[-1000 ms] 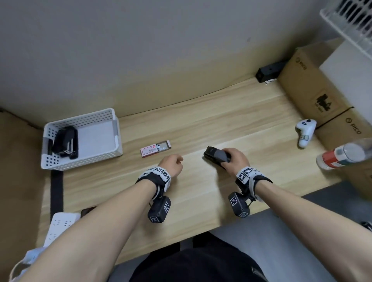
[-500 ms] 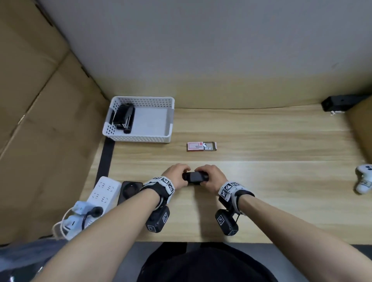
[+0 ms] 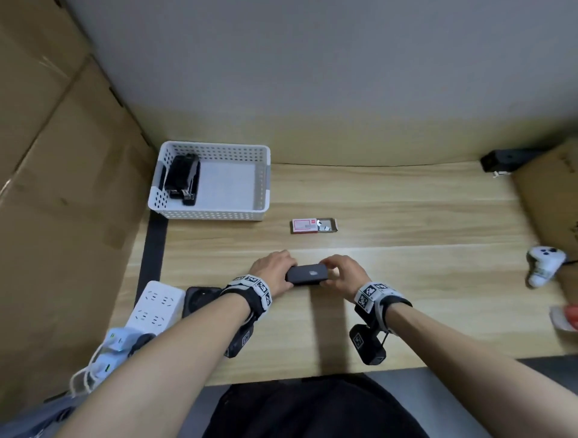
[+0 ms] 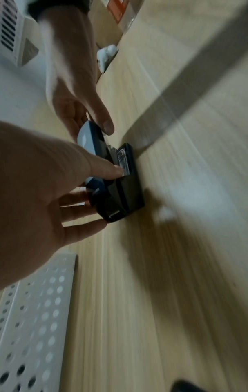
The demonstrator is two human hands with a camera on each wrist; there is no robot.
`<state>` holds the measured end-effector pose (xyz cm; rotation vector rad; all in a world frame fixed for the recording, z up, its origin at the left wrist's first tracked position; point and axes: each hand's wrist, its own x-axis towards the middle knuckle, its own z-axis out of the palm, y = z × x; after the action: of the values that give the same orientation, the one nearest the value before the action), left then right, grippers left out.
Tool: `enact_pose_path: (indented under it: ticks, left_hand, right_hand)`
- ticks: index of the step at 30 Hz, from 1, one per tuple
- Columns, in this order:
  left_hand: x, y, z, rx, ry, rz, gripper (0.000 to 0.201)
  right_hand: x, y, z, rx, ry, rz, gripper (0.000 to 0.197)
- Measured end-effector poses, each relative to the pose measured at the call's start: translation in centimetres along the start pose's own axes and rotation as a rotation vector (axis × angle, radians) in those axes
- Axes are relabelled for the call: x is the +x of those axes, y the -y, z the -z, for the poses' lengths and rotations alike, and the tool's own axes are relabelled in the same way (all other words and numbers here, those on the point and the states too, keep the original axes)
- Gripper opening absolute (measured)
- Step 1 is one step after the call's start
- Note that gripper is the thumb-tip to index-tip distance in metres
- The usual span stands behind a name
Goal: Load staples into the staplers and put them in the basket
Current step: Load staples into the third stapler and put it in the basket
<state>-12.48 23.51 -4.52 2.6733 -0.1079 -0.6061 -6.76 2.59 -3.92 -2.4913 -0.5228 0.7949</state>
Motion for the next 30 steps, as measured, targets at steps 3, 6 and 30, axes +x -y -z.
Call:
enact_pose_path:
  ticks: [3,6,30]
  left_hand:
    - [0.9,-0.8,0.2,0.065,-0.009,-0.018,0.028]
    - [1.7,-1.5,0.6,0.078,0.001,-0.011,0.027]
    - [1.5,-3.4,2.9,-0.032,-0.096,-0.07,0.023]
  right_hand:
    - [-0.5,-1.5,0.6,-0.005,-0.064,-0.047,0.027]
    - [-0.5,-2.2,1.0,0.039,-0.103,-0.05,0.028]
    - [3.1,-3.8,3.2,-0.086,0.071,0.34,0.052]
